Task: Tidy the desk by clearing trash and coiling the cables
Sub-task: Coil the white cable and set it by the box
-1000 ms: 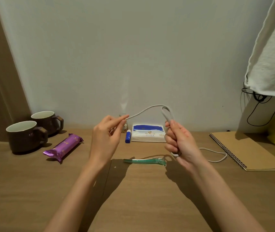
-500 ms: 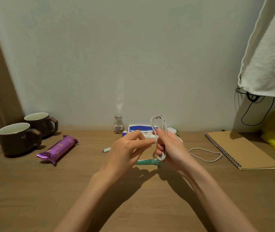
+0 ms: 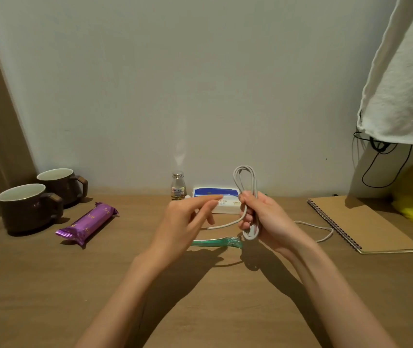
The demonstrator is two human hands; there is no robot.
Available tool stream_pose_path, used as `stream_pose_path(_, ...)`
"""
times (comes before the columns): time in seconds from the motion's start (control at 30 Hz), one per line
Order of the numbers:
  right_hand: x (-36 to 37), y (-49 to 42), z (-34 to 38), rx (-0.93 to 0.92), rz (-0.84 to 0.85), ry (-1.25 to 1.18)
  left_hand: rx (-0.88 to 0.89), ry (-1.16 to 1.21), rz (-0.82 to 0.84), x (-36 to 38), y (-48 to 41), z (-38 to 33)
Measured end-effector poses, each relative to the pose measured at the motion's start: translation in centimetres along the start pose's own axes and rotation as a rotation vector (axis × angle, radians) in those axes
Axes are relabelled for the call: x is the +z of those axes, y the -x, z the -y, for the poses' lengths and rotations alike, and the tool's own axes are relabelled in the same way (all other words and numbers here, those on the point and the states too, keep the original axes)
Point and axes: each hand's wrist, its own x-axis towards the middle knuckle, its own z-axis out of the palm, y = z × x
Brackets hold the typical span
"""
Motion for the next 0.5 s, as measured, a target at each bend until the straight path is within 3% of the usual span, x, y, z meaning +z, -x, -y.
stream_pose_path(0.13,0.2,0.6,0.8,0.050,0.145,-0.179,-0.226,0.198,0.009,-1.0,-0.5,0.2)
stream_pose_path(0.23,0.6,0.8,0.9,0.092,0.191,-0.224,-0.220,0.226,0.039,-1.7,-0.7,-0.3)
stream_pose_path(0.4,0.7,0.9,0.8,0.064,0.057,-0.028,-0.130,0.035,0.157,-3.1,-0.5,0.3)
stream_pose_path(0.5,0.5,0.7,0.8,0.033,0.010,-0.113,-0.143,0.012,0.257,-3.0,-0.3,0.8)
